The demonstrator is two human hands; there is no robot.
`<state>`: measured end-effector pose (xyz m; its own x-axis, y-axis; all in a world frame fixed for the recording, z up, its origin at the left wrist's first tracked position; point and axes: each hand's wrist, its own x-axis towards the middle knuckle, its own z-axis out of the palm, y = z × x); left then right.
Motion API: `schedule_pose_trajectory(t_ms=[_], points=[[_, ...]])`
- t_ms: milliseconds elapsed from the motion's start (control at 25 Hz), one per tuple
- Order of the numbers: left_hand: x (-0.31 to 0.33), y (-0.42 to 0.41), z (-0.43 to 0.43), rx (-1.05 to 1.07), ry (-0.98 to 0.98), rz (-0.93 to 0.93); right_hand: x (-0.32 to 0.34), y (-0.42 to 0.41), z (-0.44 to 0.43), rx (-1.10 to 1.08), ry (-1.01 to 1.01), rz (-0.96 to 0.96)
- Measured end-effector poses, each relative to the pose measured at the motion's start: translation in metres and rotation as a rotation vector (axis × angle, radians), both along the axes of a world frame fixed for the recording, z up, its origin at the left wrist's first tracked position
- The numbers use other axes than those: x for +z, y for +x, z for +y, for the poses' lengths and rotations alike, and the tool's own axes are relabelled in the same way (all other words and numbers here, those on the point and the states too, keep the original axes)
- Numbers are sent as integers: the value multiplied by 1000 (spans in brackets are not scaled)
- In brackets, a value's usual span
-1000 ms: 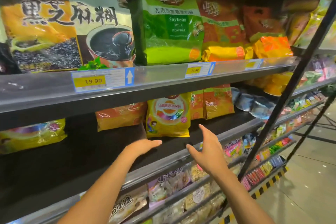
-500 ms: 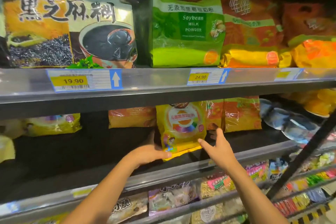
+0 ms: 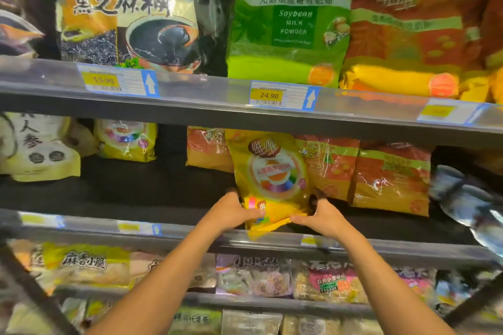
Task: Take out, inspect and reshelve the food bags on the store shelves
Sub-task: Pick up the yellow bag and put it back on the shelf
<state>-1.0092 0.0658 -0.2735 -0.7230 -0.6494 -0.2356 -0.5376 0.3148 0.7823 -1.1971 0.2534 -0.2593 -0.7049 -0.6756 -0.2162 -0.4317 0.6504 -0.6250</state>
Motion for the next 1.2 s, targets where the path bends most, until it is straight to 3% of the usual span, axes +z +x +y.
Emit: schedule_pose_trajectory(t_ms=[200, 440, 720, 1000, 1200], points=[[1, -12, 22, 137, -141, -42, -6, -8, 0, 99, -16, 37], [6, -20, 31, 243, -16, 86, 2, -14, -2, -4, -95, -128], [15, -17, 23, 263, 336, 285, 24, -8, 16, -104, -442, -316], [18, 6, 33, 210, 483, 553, 15, 1, 26, -20, -568, -388], [13, 31, 47, 184, 454, 633, 7, 23, 31, -2, -620, -421]])
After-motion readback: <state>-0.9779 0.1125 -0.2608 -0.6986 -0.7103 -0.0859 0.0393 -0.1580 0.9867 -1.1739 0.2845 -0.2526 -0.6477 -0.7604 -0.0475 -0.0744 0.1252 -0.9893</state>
